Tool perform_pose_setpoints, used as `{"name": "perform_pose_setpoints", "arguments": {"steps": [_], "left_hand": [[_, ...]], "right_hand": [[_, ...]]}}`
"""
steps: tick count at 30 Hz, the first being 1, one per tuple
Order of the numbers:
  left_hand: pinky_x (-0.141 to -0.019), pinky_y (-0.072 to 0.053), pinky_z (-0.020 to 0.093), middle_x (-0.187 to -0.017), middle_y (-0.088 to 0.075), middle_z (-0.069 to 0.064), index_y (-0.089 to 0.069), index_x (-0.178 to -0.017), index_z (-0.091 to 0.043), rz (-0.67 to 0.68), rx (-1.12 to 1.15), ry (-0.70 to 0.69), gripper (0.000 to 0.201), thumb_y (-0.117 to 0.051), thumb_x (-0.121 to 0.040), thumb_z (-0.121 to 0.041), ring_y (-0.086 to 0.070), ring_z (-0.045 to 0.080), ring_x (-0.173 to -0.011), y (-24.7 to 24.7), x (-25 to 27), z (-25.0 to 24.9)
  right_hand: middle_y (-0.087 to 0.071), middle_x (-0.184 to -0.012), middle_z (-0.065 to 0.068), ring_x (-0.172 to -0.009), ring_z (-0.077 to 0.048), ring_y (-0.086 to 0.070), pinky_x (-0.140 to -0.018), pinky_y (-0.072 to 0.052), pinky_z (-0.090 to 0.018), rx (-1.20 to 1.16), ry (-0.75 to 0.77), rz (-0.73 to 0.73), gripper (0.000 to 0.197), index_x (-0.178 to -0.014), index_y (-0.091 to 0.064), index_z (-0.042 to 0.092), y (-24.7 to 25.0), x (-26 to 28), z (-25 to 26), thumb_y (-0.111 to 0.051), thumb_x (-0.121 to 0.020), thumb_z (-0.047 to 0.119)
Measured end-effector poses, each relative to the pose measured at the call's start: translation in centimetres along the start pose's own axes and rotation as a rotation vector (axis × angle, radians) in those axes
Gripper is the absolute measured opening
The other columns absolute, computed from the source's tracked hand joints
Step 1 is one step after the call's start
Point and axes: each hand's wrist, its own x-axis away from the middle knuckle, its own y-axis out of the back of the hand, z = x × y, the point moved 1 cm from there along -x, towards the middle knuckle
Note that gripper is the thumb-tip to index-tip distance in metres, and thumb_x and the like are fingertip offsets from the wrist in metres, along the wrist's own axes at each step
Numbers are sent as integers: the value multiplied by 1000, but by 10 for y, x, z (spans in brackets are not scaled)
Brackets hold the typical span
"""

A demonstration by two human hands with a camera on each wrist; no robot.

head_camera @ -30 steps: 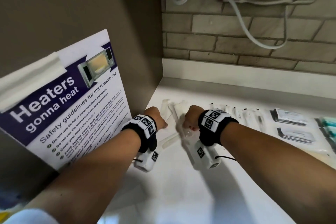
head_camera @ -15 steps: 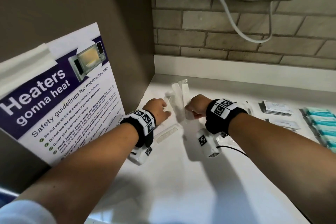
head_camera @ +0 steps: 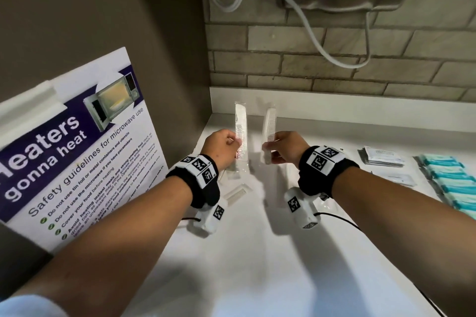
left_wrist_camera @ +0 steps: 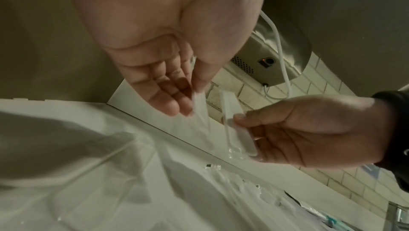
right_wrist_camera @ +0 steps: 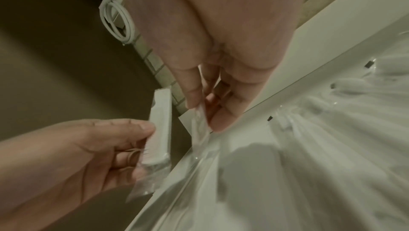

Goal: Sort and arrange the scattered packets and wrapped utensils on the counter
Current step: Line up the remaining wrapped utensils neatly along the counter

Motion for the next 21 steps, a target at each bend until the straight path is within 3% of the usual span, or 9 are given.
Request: {"name": "perform_pose_setpoints", "arguments": {"steps": [3,4,6,8,11,14,16,18,21], "left_hand": [[-74,-58,38,-64,-66,0,-47,-129,-20,36,30,-28,40,-60,-92,-15,-60,12,-56,-1,-2,1],[-70,-56,35,-58,-64,-4,-45,-131,-26,40,41,-40,43,-59,-92,-14,-60,9,-53,0,-1,-1],[-66,-52,28,-53,-60,-8,-59,-116,-21,11,66,-74,25,-56,-93,-14,-57,2,-48,-1,-2,-7],[-67,-49,24,-65,-64,-5,-66,-99,-12,14,150,-57,17,-50,-95,-11,-61,0,-56,-1,-3,-15],[-76,-53,30,-93,-73,6,-64,-96,-11,64,279,-39,13,-54,-91,-7,-70,17,-87,-2,-5,-21],[-75,-50,30,-83,-73,7,-65,-86,-17,49,274,-88,13,-63,-85,-4,-69,16,-74,0,-10,-25],[-72,-47,23,-74,-68,2,-66,-89,-12,19,244,-97,9,-62,-88,-4,-61,10,-65,1,-16,-25],[-73,-46,19,-78,-67,2,-69,-98,-6,-9,169,-110,11,-64,-89,-10,-58,10,-70,1,-21,-25],[-83,-47,22,-94,-70,7,-71,-100,-5,15,68,-109,17,-65,-89,-16,-61,13,-83,-2,-27,-19]], "right_hand": [[-63,-69,-11,-47,-16,-63,-56,-59,-28,3,1,-14,14,-81,-58,9,4,0,3,-67,-83,0],[-62,-69,-11,-51,-19,-62,-57,-59,-30,-1,-5,-22,18,-86,-55,11,5,0,3,-69,-81,-1],[-59,-70,-11,-56,-24,-59,-61,-59,-36,41,4,-71,23,-85,-51,12,4,0,2,-68,-78,-1],[-56,-69,-7,-60,-26,-57,-62,-57,-38,165,68,-151,24,-73,-47,16,2,1,2,-67,-76,4],[-49,-64,1,-60,-21,-48,-55,-43,-29,379,149,-206,30,-66,-40,20,-5,6,3,-67,-76,12],[-50,-67,1,-68,-23,-48,-48,-31,-23,514,158,-183,31,-64,-38,20,-16,10,1,-64,-78,11],[-55,-79,-4,-75,-25,-50,-52,-34,-24,624,123,-134,23,-69,-44,17,-25,11,-2,-63,-79,11],[-60,-92,-9,-84,-27,-57,-64,-41,-26,723,90,-74,10,-85,-54,13,-35,10,-6,-63,-82,13],[-65,-109,-11,-101,-30,-64,-72,-46,-29,803,24,-23,22,-102,-60,7,-47,10,-14,-56,-87,23]]}}
